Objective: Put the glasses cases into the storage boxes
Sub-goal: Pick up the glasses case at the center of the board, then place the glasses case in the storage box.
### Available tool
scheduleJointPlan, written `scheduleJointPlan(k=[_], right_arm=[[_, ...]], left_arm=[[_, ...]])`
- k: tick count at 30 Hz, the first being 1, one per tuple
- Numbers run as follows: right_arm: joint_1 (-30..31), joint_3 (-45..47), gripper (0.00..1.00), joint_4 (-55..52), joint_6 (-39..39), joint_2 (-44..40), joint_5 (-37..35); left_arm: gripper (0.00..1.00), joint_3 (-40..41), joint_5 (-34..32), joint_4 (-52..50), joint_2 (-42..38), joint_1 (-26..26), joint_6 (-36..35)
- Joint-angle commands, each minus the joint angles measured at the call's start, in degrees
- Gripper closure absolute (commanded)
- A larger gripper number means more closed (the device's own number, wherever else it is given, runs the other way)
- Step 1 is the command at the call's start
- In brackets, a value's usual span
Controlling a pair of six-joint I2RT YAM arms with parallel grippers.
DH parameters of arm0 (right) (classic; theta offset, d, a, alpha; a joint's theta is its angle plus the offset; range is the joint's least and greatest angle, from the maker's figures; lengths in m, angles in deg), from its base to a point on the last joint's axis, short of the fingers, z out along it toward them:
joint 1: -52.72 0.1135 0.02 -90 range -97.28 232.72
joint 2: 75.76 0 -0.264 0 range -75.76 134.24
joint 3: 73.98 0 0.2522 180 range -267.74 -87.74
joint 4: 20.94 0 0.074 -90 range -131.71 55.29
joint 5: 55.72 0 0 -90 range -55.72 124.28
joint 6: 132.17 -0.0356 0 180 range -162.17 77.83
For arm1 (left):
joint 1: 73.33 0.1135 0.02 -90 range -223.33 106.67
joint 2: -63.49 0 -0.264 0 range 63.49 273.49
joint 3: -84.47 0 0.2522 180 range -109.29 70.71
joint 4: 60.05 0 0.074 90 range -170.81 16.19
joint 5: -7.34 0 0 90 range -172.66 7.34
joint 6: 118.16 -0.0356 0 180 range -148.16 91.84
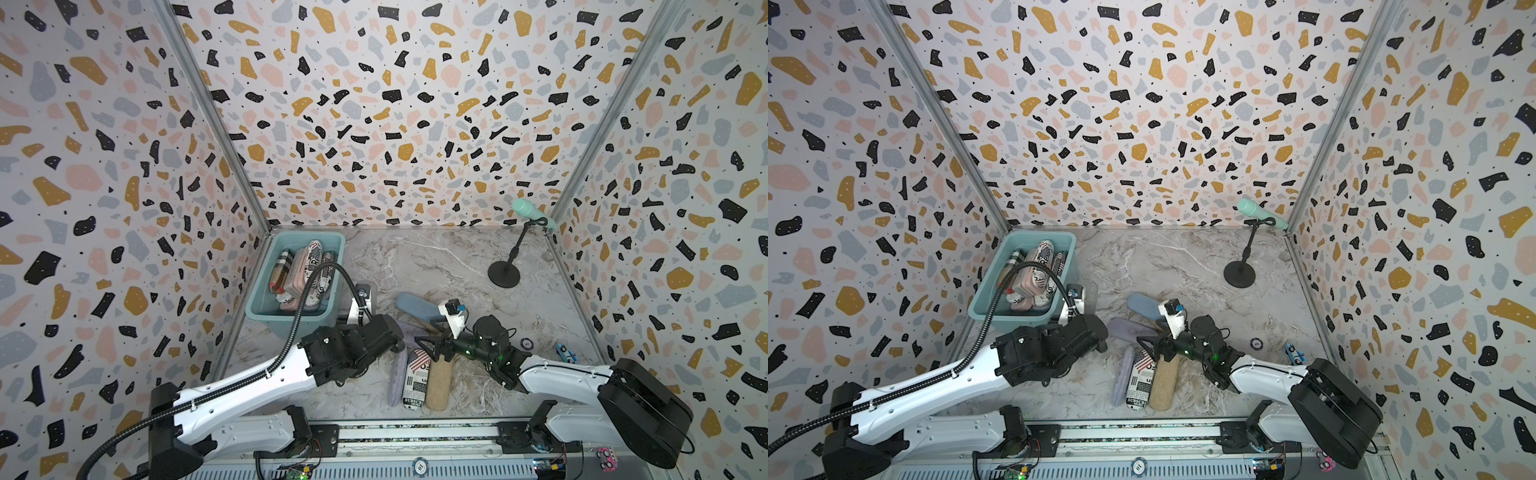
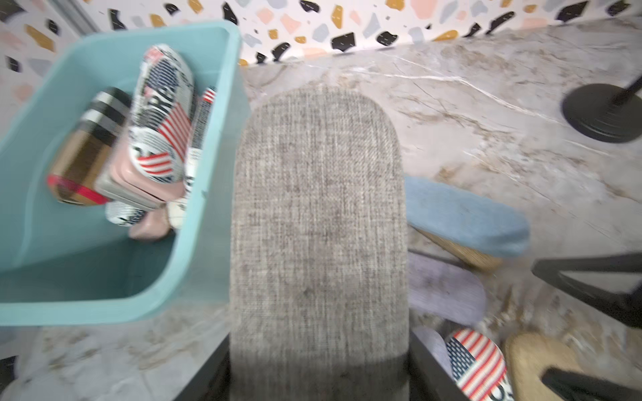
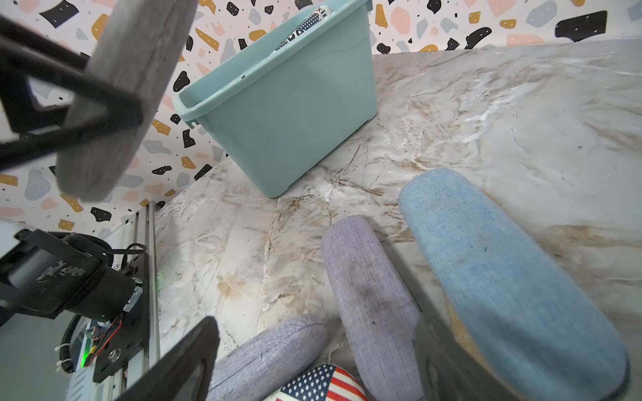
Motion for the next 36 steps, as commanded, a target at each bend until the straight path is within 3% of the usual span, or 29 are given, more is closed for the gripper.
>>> scheduleJointPlan(k=[1, 6, 12, 21, 29, 36], right_arm=[[-0.02, -1.49, 0.11, 0.93, 0.88, -0.63, 0.01], [-0.02, -1.42, 0.11, 0.32, 1.14, -1.34, -1.20], [-0.01, -1.24, 0.11, -0.11, 1.33, -1.83, -2.28], [-0.02, -1.00, 0.11, -0.20, 1.28, -2.75, -2.67], [-0.02, -1.03, 0.11, -0.55, 1.40, -2.89, -3.43], [-0.02, -1.00, 0.11, -0.56, 1.50, -2.84, -3.69]], left_arm=[[0.46, -6.20, -3.93, -3.84, 0.95, 6.99, -9.51], [0.46, -10.71, -4.90, -2.38, 3.24, 20.26, -18.60], [0.46, -13.40, -11.02, 1.28, 7.60, 28.83, -22.69], [0.48, -16.26, 3.24, 13.13, 15.34, 46.49, -31.43], [0.48, -16.95, 6.19, 20.50, 25.46, 51.58, -35.65], [0.45, -19.98, 6.51, 21.47, 31.10, 52.81, -37.62]])
